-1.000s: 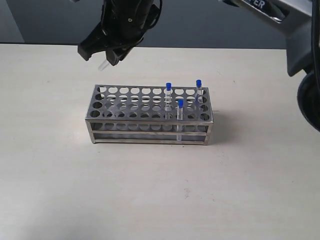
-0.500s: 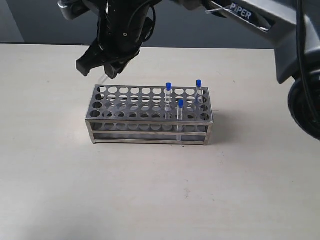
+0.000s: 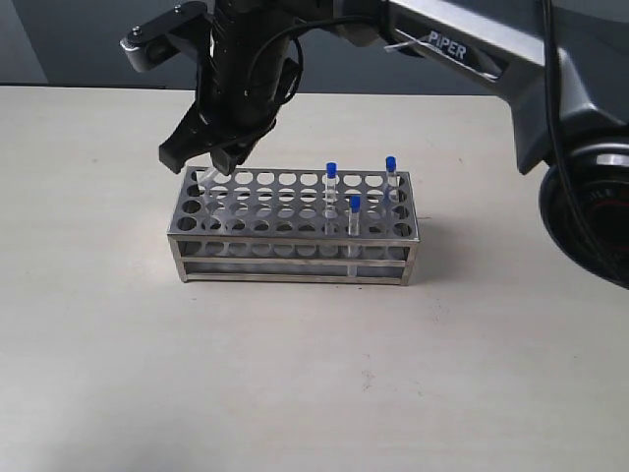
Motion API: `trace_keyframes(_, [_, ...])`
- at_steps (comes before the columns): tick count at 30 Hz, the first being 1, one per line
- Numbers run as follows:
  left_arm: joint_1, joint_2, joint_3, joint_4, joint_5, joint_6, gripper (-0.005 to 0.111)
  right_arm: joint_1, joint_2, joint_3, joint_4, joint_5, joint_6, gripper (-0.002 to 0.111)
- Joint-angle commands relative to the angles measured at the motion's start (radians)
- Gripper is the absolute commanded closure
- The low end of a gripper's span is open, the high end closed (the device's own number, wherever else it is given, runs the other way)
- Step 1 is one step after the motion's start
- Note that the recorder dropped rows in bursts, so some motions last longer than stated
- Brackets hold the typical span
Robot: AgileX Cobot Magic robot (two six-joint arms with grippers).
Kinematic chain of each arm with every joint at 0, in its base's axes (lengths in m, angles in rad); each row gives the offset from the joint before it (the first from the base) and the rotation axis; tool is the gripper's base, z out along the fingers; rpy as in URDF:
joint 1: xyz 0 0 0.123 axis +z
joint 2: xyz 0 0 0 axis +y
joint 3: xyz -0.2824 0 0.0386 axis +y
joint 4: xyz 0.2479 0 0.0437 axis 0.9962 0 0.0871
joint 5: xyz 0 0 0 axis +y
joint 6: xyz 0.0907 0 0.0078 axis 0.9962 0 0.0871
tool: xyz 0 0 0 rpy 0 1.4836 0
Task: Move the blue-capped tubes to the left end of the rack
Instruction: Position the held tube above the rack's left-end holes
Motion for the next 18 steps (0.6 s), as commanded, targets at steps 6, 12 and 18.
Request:
trace_keyframes(6, [-0.004,-0.004,-0.003,-0.004,-0.006,-0.001,0.106,-0.003,0.014,0.003,-0.006,-0.001,-0.042,0.109])
trace_keyframes(12, [-0.004,-0.004,-0.003,-0.004,-0.006,-0.001,0.106,-0.003,0.034,0.001,-0.002,-0.009,-0.046,0.109])
trace_keyframes(18, [-0.004,-0.004,-0.003,-0.004,-0.006,-0.001,0.106,-0.003,0.032,0.001,-0.021,-0.001,-0.046,0.109])
